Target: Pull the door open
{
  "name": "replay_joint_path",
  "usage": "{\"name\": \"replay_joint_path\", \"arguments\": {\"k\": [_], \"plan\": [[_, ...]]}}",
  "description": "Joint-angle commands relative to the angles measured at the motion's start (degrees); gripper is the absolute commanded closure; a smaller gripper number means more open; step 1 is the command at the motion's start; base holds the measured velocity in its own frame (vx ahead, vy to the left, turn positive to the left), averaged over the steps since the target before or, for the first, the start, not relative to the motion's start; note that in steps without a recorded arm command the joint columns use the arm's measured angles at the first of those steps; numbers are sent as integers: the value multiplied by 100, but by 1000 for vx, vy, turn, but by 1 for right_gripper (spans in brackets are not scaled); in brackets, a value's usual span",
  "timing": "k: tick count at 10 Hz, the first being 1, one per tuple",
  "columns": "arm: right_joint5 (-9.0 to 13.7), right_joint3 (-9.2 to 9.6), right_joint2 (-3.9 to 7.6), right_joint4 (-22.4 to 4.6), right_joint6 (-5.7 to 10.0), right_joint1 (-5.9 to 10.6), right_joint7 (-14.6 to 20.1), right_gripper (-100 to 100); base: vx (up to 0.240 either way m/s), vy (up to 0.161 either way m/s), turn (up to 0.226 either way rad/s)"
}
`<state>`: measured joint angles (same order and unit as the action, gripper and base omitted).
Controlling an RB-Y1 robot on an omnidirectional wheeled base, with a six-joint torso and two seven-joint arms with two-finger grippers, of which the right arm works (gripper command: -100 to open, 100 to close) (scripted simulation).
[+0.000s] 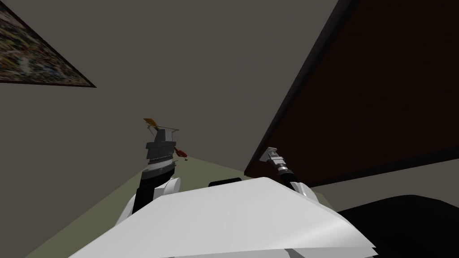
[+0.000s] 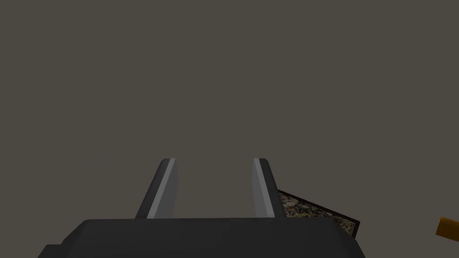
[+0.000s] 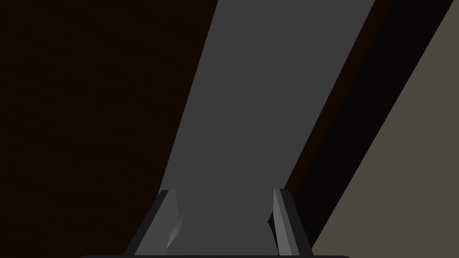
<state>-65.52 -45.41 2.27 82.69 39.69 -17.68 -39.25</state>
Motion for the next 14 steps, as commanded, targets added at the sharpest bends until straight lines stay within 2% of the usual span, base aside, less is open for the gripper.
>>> {"name": "replay_joint_path", "arguments": {"k": [1, 3, 4, 7, 8, 11, 12, 14], "plan": [[-182, 98, 43, -50, -242, -7, -286, 100, -101, -33, 93], [-390, 226, 106, -73, -496, 24, -603, 100, -104, -30, 114], [-390, 226, 106, -73, -496, 24, -665, 100, -67, -27, 43], [-726, 432, 203, -112, -905, 75, -1202, 100, -78, -31, 96], [-726, 432, 203, -112, -905, 75, -1261, 100, -78, -26, 51], [-1097, 660, 303, -154, -1357, 131, -1824, 100, -87, -35, 94], [-770, 623, 312, -204, -1240, 233, -1540, -100, -121, -4, -42], [-576, 657, 306, -249, -1246, 323, -1408, -100, -87, 44, -59]]}}
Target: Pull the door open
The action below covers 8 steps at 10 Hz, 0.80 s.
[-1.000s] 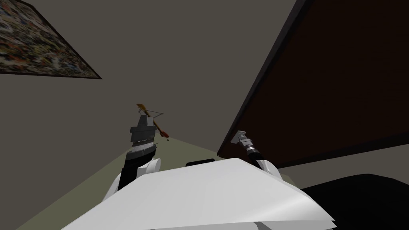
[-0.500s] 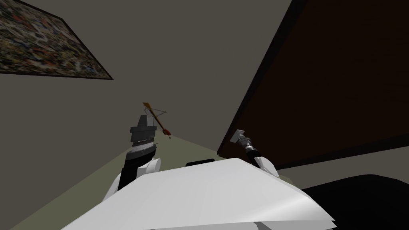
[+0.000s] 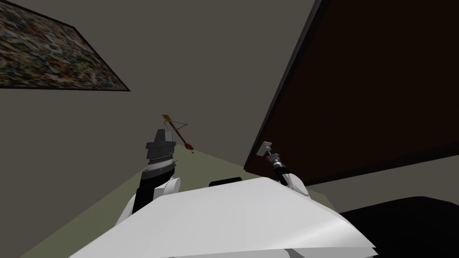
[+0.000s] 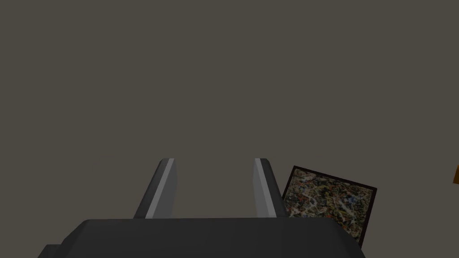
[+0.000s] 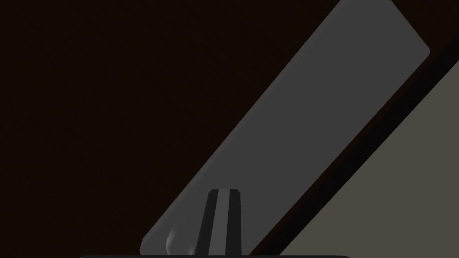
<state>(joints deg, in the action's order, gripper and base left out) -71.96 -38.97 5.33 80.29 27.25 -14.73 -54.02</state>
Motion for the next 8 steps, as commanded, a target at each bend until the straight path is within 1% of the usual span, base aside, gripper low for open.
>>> {"name": "replay_joint_path", "arguments": {"k": [1, 8], "plan": [[184, 34, -5, -36, -5, 81, 148, -100, -85, 46, -42], [1149, 203, -64, -259, -35, 524, 800, -100, -103, 43, -52]]}}
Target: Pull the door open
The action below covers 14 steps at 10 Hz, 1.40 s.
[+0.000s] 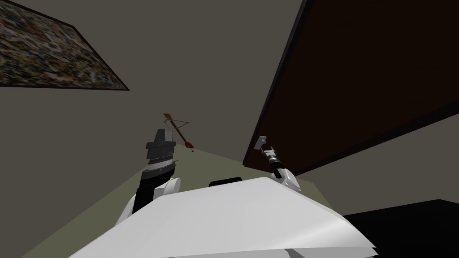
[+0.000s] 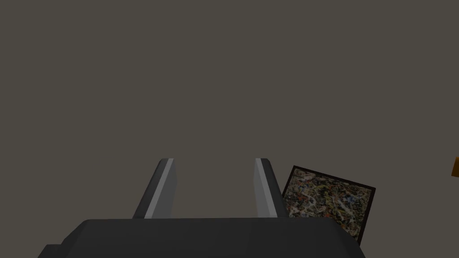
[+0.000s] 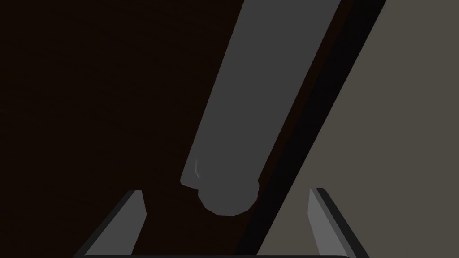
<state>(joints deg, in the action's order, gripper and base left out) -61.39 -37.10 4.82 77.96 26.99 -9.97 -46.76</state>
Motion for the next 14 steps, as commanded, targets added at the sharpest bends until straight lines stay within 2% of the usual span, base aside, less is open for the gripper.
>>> {"name": "replay_joint_path", "arguments": {"k": [1, 9, 11, 14], "plan": [[234, 41, -25, -58, -13, 113, 170, -100, -111, 33, -61], [1196, 210, -130, -280, -43, 556, 820, -100, -94, 34, -47], [1146, 178, -97, -293, -52, 568, 755, -100, 30, -6, 10], [1150, 156, -86, -312, -69, 600, 734, -100, 176, -60, 19]]}}
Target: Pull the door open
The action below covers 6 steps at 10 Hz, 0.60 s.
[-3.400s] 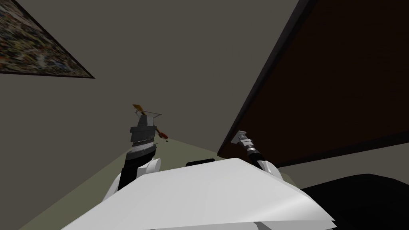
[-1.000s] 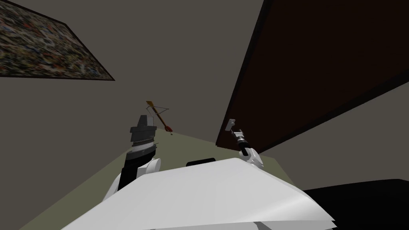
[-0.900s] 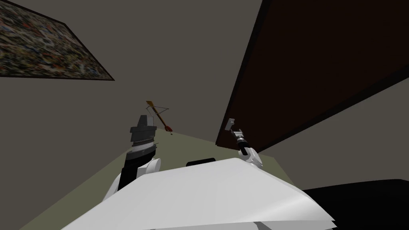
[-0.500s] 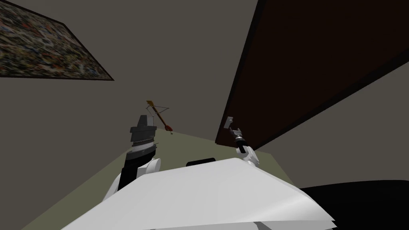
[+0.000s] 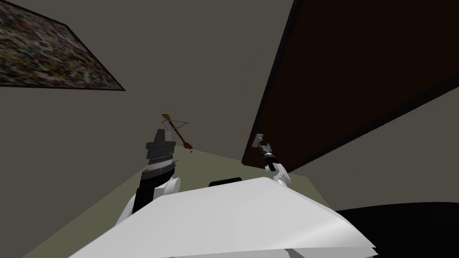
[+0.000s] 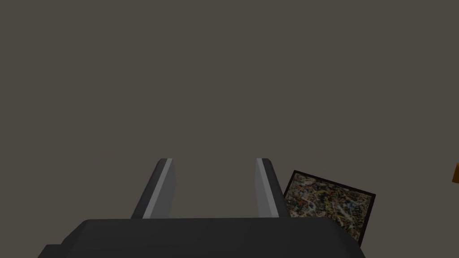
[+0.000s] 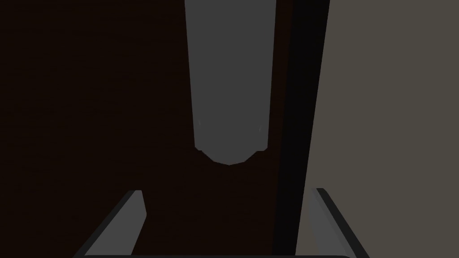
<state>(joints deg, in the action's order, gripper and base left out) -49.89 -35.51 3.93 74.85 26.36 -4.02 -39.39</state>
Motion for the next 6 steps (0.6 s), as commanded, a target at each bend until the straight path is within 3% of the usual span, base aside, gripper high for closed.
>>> {"name": "replay_joint_path", "arguments": {"k": [1, 4, 5, 6], "plan": [[3, -14, 1, -11, -15, 23, -14, -100, 172, -88, 19], [10, -49, -45, -41, -41, 77, -49, -100, 210, -72, 28], [8, -42, -32, -34, -36, 67, -41, -100, 89, -14, 9], [8, -42, -32, -34, -36, 67, -41, 100, -11, -2, -13]]}}
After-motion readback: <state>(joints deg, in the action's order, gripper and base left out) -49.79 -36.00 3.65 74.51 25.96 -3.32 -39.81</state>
